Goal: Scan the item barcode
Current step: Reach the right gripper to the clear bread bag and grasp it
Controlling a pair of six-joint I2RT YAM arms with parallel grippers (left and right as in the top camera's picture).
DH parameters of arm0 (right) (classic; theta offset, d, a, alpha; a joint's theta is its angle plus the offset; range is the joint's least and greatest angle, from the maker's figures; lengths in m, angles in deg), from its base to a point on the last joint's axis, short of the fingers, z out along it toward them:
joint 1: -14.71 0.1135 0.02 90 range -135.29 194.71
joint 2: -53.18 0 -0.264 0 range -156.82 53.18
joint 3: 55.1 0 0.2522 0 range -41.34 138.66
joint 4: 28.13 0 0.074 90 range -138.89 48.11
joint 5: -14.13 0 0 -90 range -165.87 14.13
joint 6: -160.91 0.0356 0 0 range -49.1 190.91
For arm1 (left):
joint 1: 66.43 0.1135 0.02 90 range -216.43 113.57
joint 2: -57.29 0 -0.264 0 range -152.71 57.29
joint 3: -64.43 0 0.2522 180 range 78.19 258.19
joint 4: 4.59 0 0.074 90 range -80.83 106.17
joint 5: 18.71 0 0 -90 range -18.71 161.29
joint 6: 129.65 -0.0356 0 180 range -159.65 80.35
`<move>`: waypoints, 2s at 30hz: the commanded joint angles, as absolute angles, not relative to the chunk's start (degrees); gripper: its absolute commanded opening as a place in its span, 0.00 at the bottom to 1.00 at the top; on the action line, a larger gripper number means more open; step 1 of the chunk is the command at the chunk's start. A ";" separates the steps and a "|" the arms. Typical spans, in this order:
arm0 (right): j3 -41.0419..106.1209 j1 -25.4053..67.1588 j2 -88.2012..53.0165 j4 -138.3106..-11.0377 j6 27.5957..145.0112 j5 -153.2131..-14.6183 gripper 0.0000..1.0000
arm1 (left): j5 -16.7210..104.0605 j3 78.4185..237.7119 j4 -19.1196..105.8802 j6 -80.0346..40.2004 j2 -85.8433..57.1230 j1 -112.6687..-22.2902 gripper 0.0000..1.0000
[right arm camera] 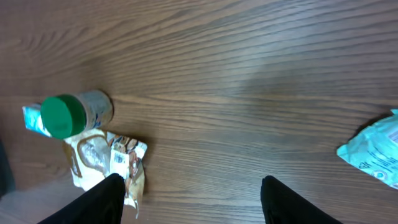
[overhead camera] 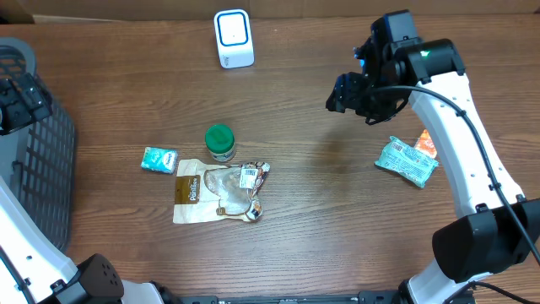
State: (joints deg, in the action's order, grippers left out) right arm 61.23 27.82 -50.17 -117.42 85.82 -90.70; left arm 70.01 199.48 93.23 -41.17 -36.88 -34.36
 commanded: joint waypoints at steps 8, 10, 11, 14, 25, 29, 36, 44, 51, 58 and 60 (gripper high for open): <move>53.71 35.23 -49.82 -114.55 85.89 -92.78 0.68 | 70.18 200.16 93.14 -41.83 -37.10 -34.31 1.00; 52.64 36.69 -49.82 -114.22 85.89 -94.18 0.68 | 70.18 200.16 93.14 -41.85 -37.10 -34.31 0.99; 52.16 37.78 -49.82 -113.98 85.89 -95.69 0.67 | 70.18 200.16 93.14 -41.83 -37.10 -34.31 1.00; 51.17 40.93 -49.82 -112.59 85.91 -98.48 0.66 | 70.18 200.16 93.14 -41.83 -37.10 -34.31 0.99; 42.41 57.63 -49.82 -96.87 94.37 -99.29 0.63 | 70.18 200.16 93.14 -41.83 -37.10 -34.31 0.99; 37.49 63.25 -49.82 -86.12 97.43 -98.20 0.60 | 70.18 200.16 93.14 -41.83 -37.10 -34.31 1.00; 31.89 69.50 -51.07 -75.06 99.99 -90.51 0.60 | 70.18 200.16 93.14 -41.83 -37.10 -34.31 1.00; 31.89 69.21 -55.57 -74.86 102.67 -95.60 0.61 | 70.18 200.16 93.14 -41.83 -37.10 -34.31 1.00; 31.83 66.63 -57.62 -78.31 109.12 -95.34 0.61 | 70.18 200.16 93.14 -41.83 -37.10 -34.31 1.00; 31.68 62.37 -58.50 -82.66 111.42 -93.81 0.59 | 70.18 200.16 93.14 -41.83 -37.10 -34.31 0.99; 31.68 61.04 -58.50 -83.38 111.37 -93.13 0.59 | 70.18 200.16 93.14 -41.83 -37.10 -34.31 1.00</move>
